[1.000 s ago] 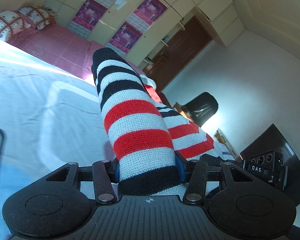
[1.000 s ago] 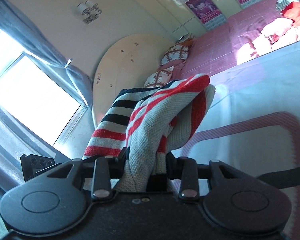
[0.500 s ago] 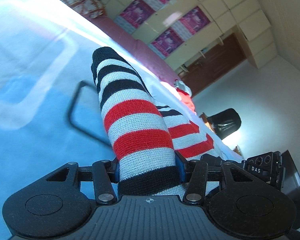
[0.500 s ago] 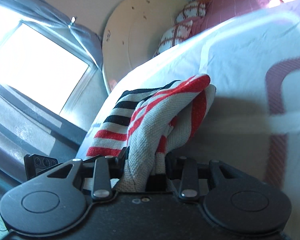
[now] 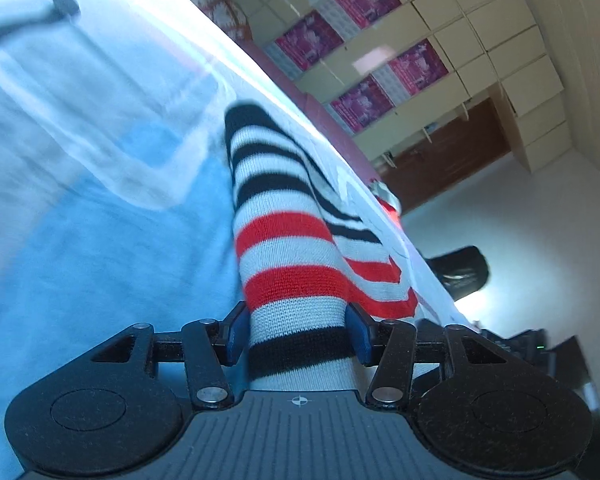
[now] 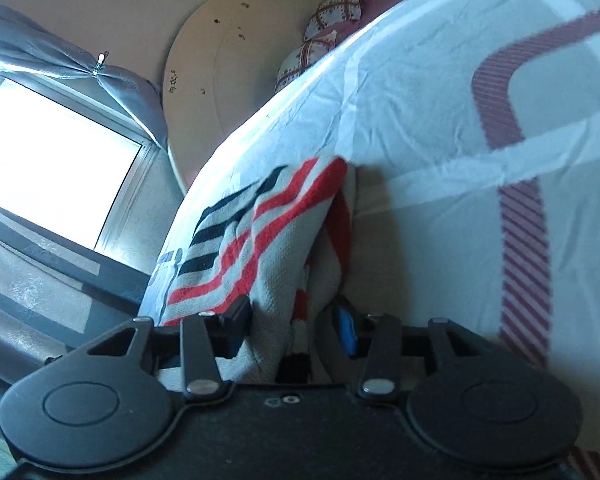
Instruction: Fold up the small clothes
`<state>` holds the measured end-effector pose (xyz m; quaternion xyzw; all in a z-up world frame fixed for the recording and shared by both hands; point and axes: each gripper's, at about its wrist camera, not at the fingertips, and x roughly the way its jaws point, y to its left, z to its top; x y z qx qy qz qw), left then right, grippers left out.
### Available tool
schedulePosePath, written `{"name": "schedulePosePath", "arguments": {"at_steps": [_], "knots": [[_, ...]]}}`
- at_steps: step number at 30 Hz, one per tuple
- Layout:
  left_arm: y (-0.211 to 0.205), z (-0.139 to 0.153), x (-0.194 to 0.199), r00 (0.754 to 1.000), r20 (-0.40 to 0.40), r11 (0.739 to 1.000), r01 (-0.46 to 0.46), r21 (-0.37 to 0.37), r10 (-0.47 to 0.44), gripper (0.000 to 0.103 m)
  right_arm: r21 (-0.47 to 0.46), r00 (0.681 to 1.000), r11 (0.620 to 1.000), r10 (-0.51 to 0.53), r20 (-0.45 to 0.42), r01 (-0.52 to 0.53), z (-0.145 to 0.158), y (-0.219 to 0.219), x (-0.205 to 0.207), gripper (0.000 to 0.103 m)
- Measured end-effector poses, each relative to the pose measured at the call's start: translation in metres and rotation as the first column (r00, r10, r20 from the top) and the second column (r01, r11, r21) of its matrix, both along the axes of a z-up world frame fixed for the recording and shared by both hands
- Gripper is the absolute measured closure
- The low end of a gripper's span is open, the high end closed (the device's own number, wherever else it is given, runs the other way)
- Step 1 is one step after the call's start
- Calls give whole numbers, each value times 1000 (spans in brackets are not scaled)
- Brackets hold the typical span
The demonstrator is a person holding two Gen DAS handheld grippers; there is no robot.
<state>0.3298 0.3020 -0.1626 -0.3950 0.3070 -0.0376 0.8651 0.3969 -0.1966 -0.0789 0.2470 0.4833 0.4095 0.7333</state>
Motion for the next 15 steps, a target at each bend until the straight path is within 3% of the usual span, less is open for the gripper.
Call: {"name": "schedulePosePath", "arguments": {"at_steps": [3,7,11,13,14,15], "knots": [[-7,35,-24,997,65,993,-42,106,35,52,-11,986,1000,26,168,-25,45,-14,-19,75],[-41,54,-8,994,95,977,29,213,-51,52,-51,942,989,148,300,-139,76,12,-46,77],[-82,46,7,992,48,937,92,336,-115,52,-190,911,964,241,334,-185,65,38,-66,84],[-90,36,2,994,24,921,92,379,-109,53,-315,906,939,249,342,-140,47,37,-71,99],[-92,34,-3,993,37,921,87,380,-109,53,-334,907,935,238,346,-118,39,33,-71,103],[-94,33,-5,993,48,914,82,398,-110,53,-289,923,951,203,328,-106,33,27,-69,103]]}}
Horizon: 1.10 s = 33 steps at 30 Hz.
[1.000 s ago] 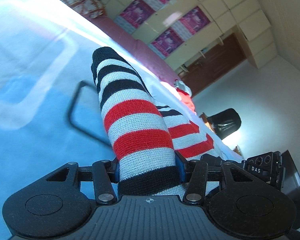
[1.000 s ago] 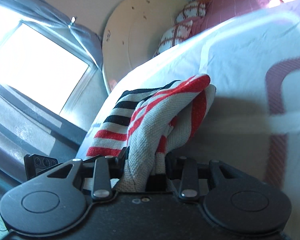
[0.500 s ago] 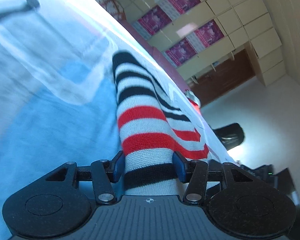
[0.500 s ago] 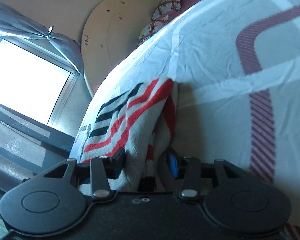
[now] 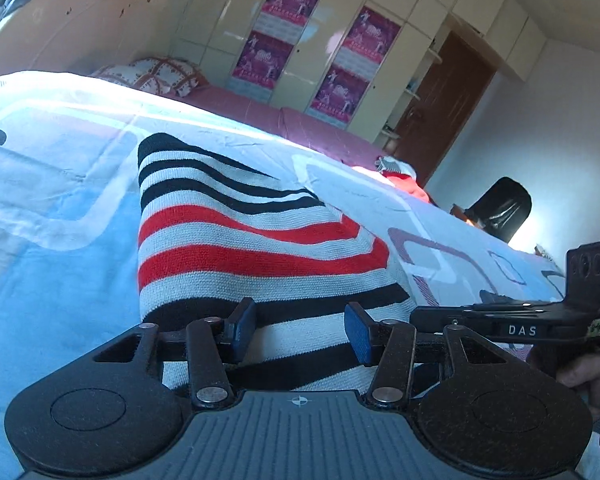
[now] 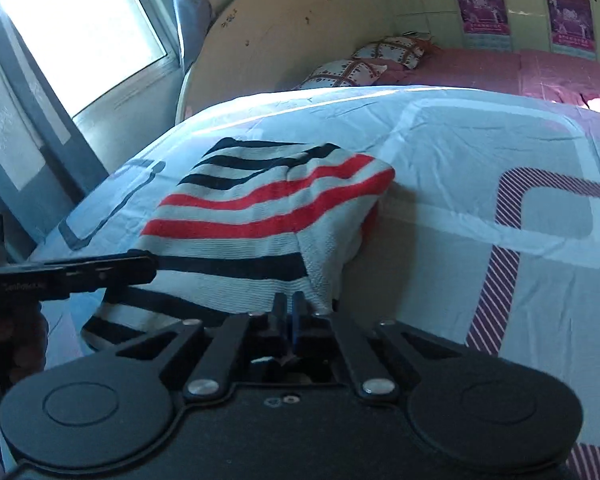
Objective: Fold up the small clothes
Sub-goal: 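Lower the folded sweater onto the bed and open both grippers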
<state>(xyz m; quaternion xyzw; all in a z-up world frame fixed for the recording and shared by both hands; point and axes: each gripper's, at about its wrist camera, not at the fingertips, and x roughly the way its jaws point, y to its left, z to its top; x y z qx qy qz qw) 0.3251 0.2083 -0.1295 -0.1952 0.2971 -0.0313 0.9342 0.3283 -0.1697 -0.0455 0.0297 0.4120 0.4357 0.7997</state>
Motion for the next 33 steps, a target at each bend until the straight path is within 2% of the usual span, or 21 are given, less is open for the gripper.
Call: {"name": "schedulePosePath", "arguments": {"at_steps": [2,5,7,9,12,13,15,18,22,23,24,25,26,27,29,30,33], "knots": [[-7,0,-7,999,20,997,25,74,-27,53,33,998,999,-30,-59,32,-2,-3,5,103],[-9,1,-15,998,35,992,43,118,-48,53,0,1000,1000,-15,-19,15,0,5,0,103],[-9,7,-19,999,30,993,39,112,-43,53,0,999,1000,-27,-40,27,4,5,0,103],[-6,15,-26,999,30,994,23,104,-26,53,24,999,999,-45,-12,45,19,-3,-9,89],[-5,26,-43,998,59,995,30,99,-36,52,43,1000,999,-17,19,17,28,-10,-26,89],[-6,25,-45,997,52,994,44,100,-49,52,16,1000,1000,-8,29,7,24,-8,-31,88],[-8,14,-47,998,13,990,54,129,-57,53,-89,1000,996,-13,12,14,1,1,-33,95],[-9,6,-53,998,27,987,46,152,-51,53,-10,996,997,-80,-32,80,-15,-8,-34,98],[-12,6,-61,998,60,987,23,161,-33,52,1,994,995,-102,-40,102,-15,-10,-34,97],[-14,8,-64,998,67,986,6,166,-18,52,5,993,994,-110,-51,110,-12,-11,-34,94],[-17,10,-67,998,69,986,-11,169,-1,52,12,990,992,-127,-58,128,-7,-15,-35,84],[-20,13,-71,998,66,984,-26,174,14,42,26,988,989,-144,-58,146,-1,-18,-37,74],[-23,16,-77,997,67,980,-48,192,35,12,33,984,984,-174,-46,176,6,-23,-41,48],[-28,20,-84,994,79,971,-86,223,70,0,26,980,979,-199,-25,200,12,-26,-47,31],[-35,28,-98,992,102,961,-104,257,80,0,18,977,977,-211,2,211,22,-32,-56,30],[-37,31,-104,991,101,958,-107,268,83,0,15,976,976,-217,3,216,26,-34,-60,25],[-43,40,-114,991,54,948,-133,289,122,0,4,971,971,-241,-9,241,35,-42,-71,21]]}}
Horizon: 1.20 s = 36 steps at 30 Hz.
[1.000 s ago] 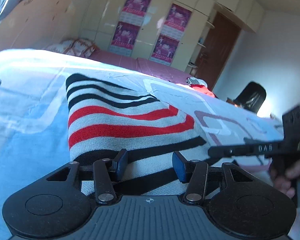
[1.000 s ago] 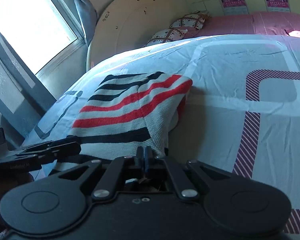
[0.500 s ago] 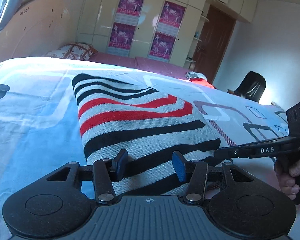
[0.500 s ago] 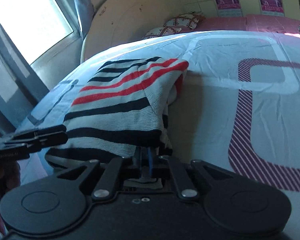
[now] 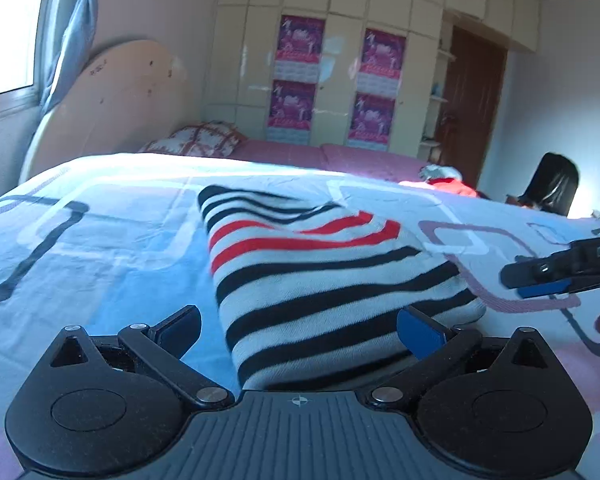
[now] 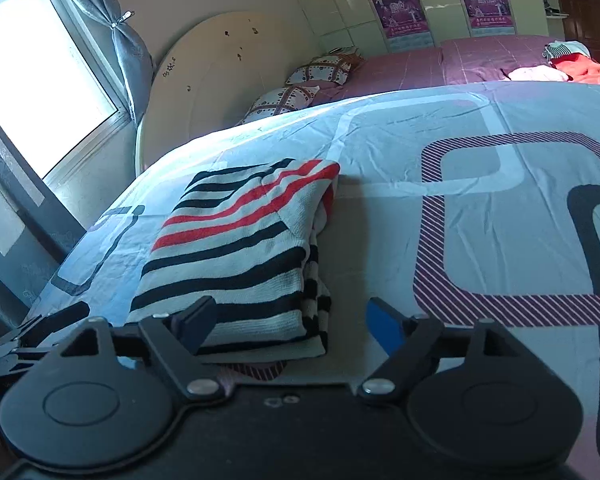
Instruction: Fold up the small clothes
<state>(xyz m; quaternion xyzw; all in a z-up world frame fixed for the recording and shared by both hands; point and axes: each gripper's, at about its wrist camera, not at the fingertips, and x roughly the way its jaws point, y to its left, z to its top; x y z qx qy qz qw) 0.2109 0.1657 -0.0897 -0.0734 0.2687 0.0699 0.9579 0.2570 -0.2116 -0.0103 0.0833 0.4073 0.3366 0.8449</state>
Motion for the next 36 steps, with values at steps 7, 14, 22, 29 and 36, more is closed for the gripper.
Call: {"name": "schedulePosePath", "arguments": {"at_steps": [7,14,22,29,36], "knots": [[-21,22,-23,1000,-9,1000,-27,9,27,0,-84,994,996,-30,110,39,21,-17,-37,15],[-64,43,-65,999,33,1000,6,28,-7,0,-117,979,989,-65,191,89,41,-43,-92,14],[-111,73,-155,997,80,999,-1,36,-2,0,-115,960,983,-109,256,143,62,-83,-176,14],[-130,101,-222,996,91,999,4,32,-7,0,-123,946,975,-144,292,186,83,-104,-236,13],[-137,117,-245,991,137,999,-10,34,5,0,-97,932,979,-139,335,181,98,-106,-258,13]]}}
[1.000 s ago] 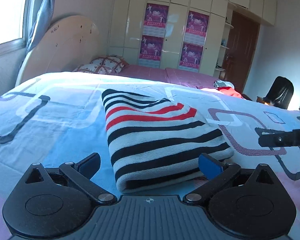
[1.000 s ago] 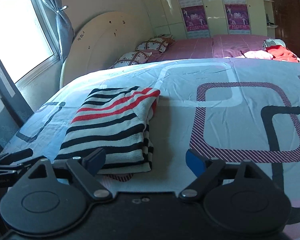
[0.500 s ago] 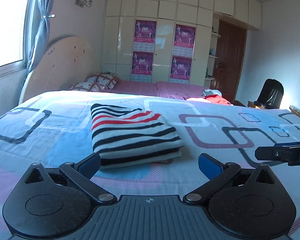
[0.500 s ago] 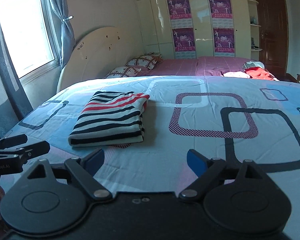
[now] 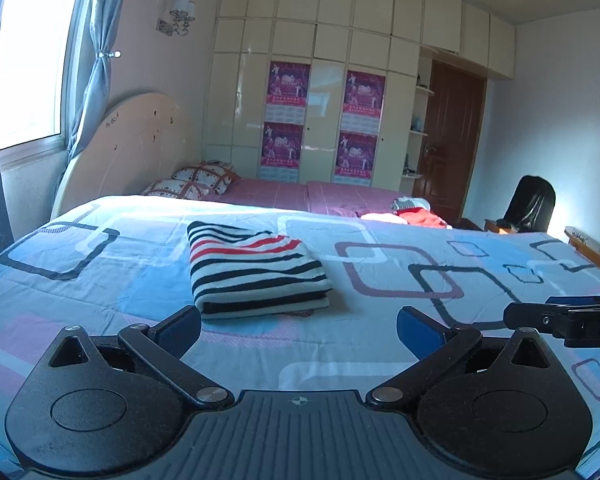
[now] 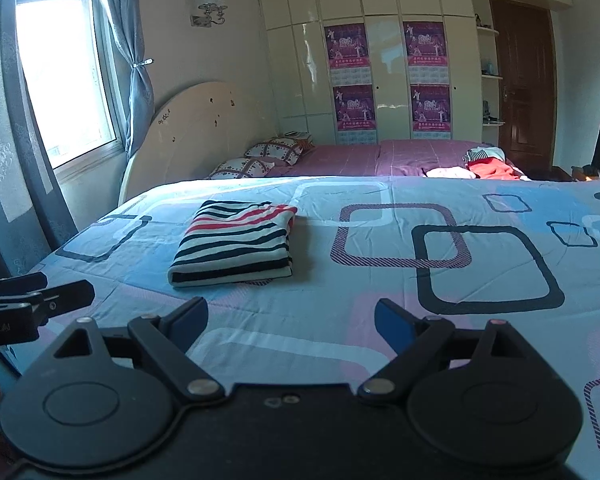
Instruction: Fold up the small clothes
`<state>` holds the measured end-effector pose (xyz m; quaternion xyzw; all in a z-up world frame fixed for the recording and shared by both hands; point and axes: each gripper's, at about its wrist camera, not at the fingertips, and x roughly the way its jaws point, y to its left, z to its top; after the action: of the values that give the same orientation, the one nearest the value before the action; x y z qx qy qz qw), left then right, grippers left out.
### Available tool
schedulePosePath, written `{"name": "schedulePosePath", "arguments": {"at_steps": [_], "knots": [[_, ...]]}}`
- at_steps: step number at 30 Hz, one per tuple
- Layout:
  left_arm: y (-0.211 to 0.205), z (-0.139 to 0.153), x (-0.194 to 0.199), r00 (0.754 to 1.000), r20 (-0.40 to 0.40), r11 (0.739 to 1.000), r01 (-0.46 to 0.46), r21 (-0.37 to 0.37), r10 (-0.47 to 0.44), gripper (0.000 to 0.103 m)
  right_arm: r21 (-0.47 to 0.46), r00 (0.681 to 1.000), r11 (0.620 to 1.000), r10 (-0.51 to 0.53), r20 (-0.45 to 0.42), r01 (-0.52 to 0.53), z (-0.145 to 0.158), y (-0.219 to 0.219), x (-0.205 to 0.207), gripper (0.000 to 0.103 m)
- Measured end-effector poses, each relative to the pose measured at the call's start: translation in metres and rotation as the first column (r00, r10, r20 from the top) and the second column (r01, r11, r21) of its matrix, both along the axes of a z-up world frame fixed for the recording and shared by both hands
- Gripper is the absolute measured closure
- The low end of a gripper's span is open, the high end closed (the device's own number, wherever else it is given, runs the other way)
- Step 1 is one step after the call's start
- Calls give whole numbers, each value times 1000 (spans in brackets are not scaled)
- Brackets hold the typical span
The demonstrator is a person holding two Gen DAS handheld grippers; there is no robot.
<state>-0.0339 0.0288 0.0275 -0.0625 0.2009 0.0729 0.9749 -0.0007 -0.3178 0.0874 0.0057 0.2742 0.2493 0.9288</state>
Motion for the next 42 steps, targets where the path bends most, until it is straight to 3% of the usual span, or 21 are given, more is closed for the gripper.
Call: {"name": "schedulePosePath", "arguments": {"at_steps": [14,29,42], "knots": [[-1,7,-1,999,44,1000,-15,-5,15,0,-2,999,1000,17,40,-17,9,8,-11,12],[-8,10,4,999,39,1000,-6,16,5,0,29,999,999,-39,37,38,11,-8,-8,12],[-9,11,4,999,42,1000,-7,18,6,0,22,999,1000,-20,44,19,11,-1,-8,12]]}}
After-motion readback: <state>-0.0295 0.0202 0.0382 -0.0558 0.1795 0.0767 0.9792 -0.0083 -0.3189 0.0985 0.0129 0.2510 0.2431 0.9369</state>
